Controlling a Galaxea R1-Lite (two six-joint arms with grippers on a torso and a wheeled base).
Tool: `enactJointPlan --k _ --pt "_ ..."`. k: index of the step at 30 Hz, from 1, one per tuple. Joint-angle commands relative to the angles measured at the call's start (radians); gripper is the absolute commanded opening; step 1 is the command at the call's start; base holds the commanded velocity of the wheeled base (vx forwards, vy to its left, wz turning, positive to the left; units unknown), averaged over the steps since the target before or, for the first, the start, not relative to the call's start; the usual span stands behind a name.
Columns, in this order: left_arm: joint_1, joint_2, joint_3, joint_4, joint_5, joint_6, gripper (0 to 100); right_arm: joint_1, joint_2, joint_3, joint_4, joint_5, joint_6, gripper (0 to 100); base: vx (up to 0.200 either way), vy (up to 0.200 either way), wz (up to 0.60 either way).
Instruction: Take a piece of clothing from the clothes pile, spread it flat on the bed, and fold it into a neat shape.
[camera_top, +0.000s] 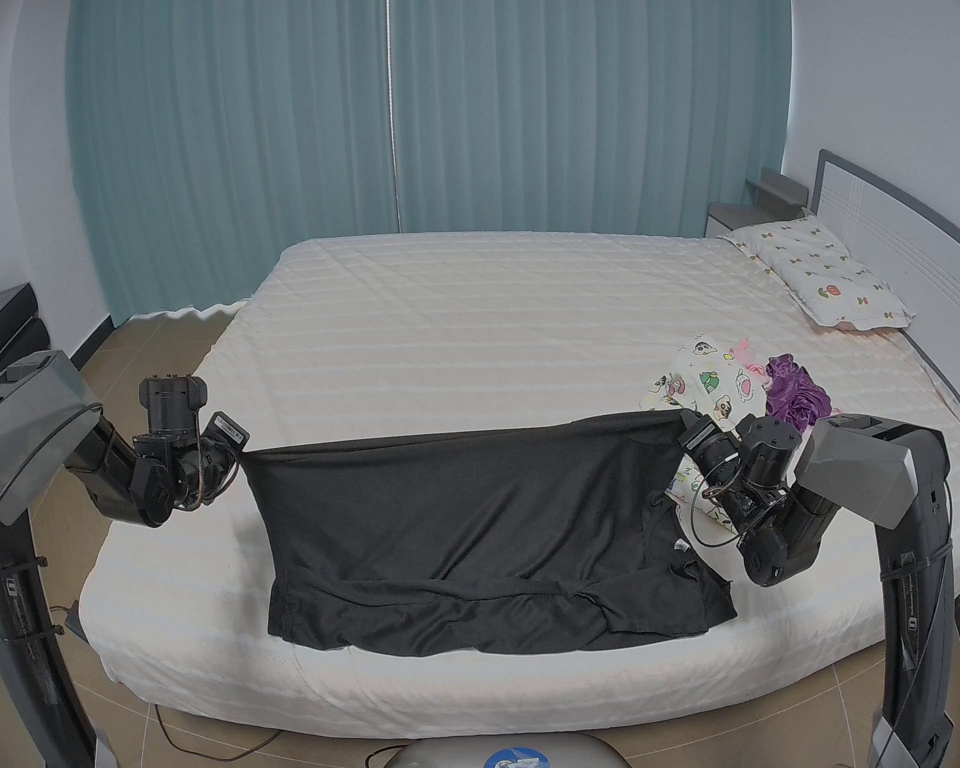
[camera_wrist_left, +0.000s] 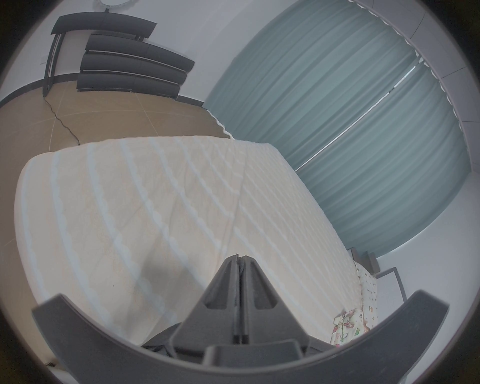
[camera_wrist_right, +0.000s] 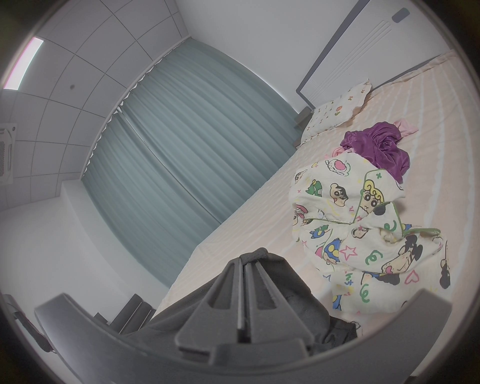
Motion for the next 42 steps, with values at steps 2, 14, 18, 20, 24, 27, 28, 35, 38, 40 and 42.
enactJointPlan --k 2,14,18,20,24,27,28,35,38,40,42 --pt "-0.001 0.062 -0.007 0.001 -0.001 0.002 0 -0.004 -0.042 0.096 -0.016 0.020 -0.019 0 0.000 0.000 0.00" --pt "-0.001 0.070 0.091 0.004 -0.035 0.091 0 -0.010 -0.034 0.305 -0.007 0.188 -0.157 0 0.000 0.000 0.00" --pt "-0.003 0.104 0.105 0.005 -0.035 0.131 0 -0.010 0.001 0.329 -0.002 0.208 -0.221 0 0.000 0.000 0.00" --pt "-0.003 0.116 0.105 0.004 -0.033 0.137 0 -0.010 0.010 0.334 0.004 0.210 -0.247 0 0.000 0.000 0.00" --pt "-0.004 0.145 0.117 0.005 -0.033 0.155 0 -0.004 0.041 0.365 0.011 0.227 -0.322 0 0.000 0.000 0.00" --pt "-0.006 0.157 0.122 0.005 -0.033 0.172 0 0.001 0.058 0.365 0.011 0.228 -0.344 0 0.000 0.000 0.00" --pt "-0.006 0.176 0.126 0.005 -0.033 0.194 0 0.002 0.070 0.365 0.013 0.228 -0.358 0 0.000 0.000 0.00" --pt "-0.027 0.204 0.139 0.007 -0.032 0.214 0 0.004 0.062 0.354 0.076 0.228 -0.367 0 0.000 0.000 0.00" --pt "-0.027 0.202 0.145 0.007 -0.032 0.224 100 0.004 0.062 0.349 0.083 0.228 -0.367 100 0.000 0.000 0.00" --pt "-0.027 0.199 0.152 0.005 -0.032 0.229 100 0.004 0.059 0.351 0.083 0.228 -0.367 100 0.000 0.000 0.00" --pt "-0.027 0.194 0.160 0.005 -0.032 0.229 100 0.004 0.055 0.354 0.070 0.227 -0.365 100 0.000 0.000 0.00"
